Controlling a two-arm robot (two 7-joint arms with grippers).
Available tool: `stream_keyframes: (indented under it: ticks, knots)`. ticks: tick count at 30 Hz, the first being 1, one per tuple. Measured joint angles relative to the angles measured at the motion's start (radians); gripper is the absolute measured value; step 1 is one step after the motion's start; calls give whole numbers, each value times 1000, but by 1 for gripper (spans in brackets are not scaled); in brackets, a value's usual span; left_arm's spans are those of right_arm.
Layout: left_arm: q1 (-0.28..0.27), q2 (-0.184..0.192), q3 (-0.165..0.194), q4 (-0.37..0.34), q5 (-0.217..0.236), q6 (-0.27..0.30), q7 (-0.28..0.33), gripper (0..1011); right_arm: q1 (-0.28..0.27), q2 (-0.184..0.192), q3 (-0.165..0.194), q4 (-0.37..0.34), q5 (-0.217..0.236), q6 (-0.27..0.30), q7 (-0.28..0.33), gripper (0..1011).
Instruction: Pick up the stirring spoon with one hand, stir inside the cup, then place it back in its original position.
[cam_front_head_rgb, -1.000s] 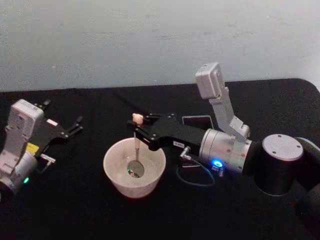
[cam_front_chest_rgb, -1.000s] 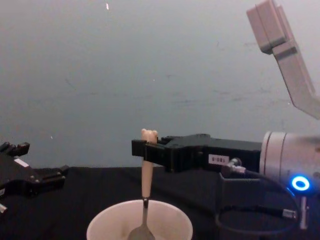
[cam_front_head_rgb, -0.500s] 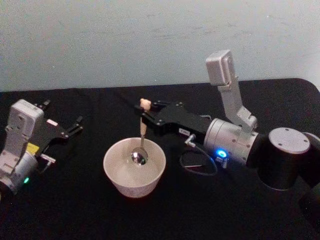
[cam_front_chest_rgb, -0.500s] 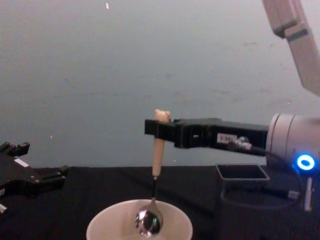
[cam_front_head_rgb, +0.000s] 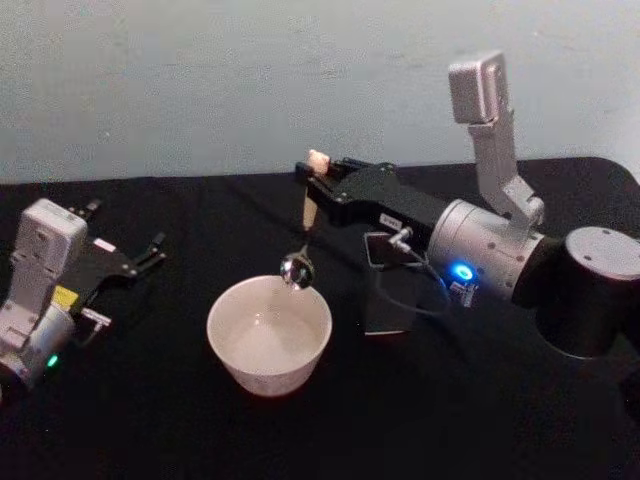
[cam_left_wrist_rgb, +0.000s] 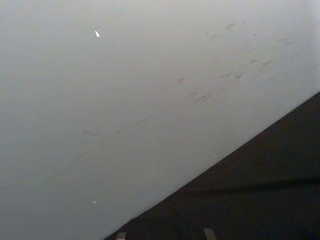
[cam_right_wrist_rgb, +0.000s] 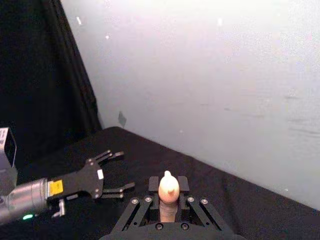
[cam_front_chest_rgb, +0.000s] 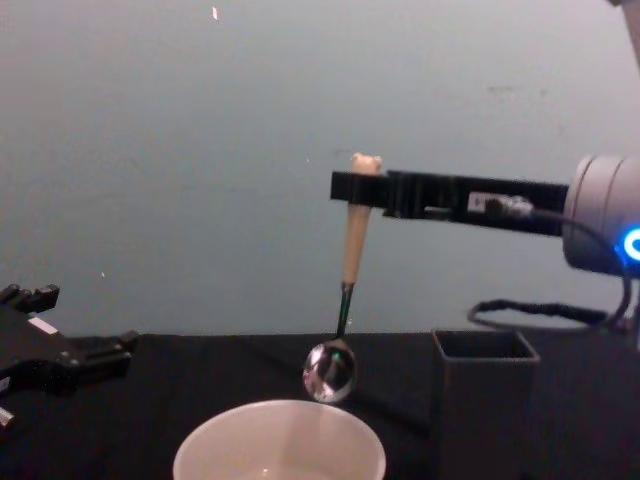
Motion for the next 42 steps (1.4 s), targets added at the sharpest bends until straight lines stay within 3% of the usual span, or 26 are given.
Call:
stream_keyframes:
  ticks: [19, 28, 42]
  knots:
    - [0, 0, 0, 0, 0, 0, 0, 1001, -25, 51, 103, -90, 98, 30, -68, 215]
    - [0, 0, 0, 0, 0, 0, 0, 1001, -69, 122, 150, -145, 160, 16, -63, 215]
    - [0, 0, 0, 0, 0, 0, 0, 1001, -113, 194, 179, -158, 192, -15, -83, 215]
